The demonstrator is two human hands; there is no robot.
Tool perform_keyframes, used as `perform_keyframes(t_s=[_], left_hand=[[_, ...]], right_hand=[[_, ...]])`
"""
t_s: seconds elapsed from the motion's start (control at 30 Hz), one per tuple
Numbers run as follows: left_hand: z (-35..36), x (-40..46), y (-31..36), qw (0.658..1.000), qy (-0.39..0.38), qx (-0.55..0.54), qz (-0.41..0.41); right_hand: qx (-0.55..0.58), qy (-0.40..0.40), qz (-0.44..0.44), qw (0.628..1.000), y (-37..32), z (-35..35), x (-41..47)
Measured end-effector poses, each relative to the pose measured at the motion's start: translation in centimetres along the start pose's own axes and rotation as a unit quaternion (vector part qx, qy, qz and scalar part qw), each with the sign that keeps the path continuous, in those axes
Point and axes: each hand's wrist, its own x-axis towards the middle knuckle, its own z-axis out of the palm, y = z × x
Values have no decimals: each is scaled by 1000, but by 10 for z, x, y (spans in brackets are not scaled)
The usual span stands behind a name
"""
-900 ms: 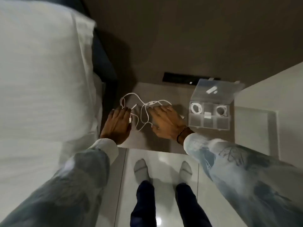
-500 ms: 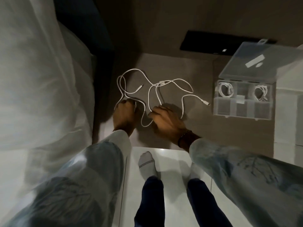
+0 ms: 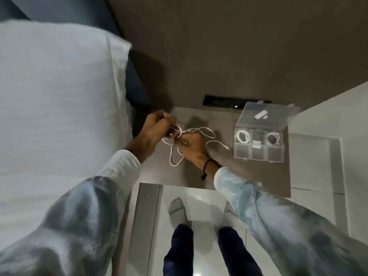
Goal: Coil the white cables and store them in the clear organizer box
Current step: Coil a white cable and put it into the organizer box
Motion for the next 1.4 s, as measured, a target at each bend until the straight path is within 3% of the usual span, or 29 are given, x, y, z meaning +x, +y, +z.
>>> perform_keyframes(t_s=[0.13, 0.2, 0.3, 0.4, 0.5, 0.7, 0.8, 0.87, 0.93, 1.0, 1.07, 1.13, 1.17, 1.23, 1.4], left_hand=[[-11, -25, 87, 997, -19, 8, 77], [-14, -41, 130, 989, -34, 97, 108], [-12, -66, 190, 950, -52, 276, 135], [-9, -102, 242, 926, -139, 335, 102], [-5, -145, 282, 940, -212, 255, 86], [-5, -206, 330, 943, -293, 25, 154], [2, -216, 353, 922, -279, -186, 191], [9, -214, 363, 912, -229, -247, 236], [15, -209, 361, 922, -142, -191, 307], [14, -204, 353, 910, -20, -5, 414], [7, -201, 343, 836, 43, 248, 487], [0, -201, 332, 784, 5, 411, 466], [-3, -203, 328, 786, -23, 436, 438], [-6, -208, 322, 827, -77, 410, 378], [2, -232, 316, 926, -230, 203, 220]], right_hand=[[-9, 64, -73, 995, -69, -54, 2], [-54, 75, -99, 991, -102, -84, 1], [-79, 73, -120, 987, -151, -122, -7], [-98, 81, -148, 981, -197, -156, -23], [-94, 82, -170, 977, -234, -187, -44], [-36, 78, -203, 975, -279, -223, -80], [40, 44, -172, 983, -284, -223, -95], [41, 15, -158, 987, -287, -220, -104], [20, 0, -164, 986, -290, -218, -111], [-50, -5, -199, 979, -297, -223, -119], [-125, -12, -244, 961, -304, -233, -125], [-170, -8, -289, 942, -310, -248, -130], [-185, 0, -308, 933, -312, -258, -131], [-208, 17, -325, 922, -315, -276, -130], [-177, 80, -315, 929, -322, -306, -130]])
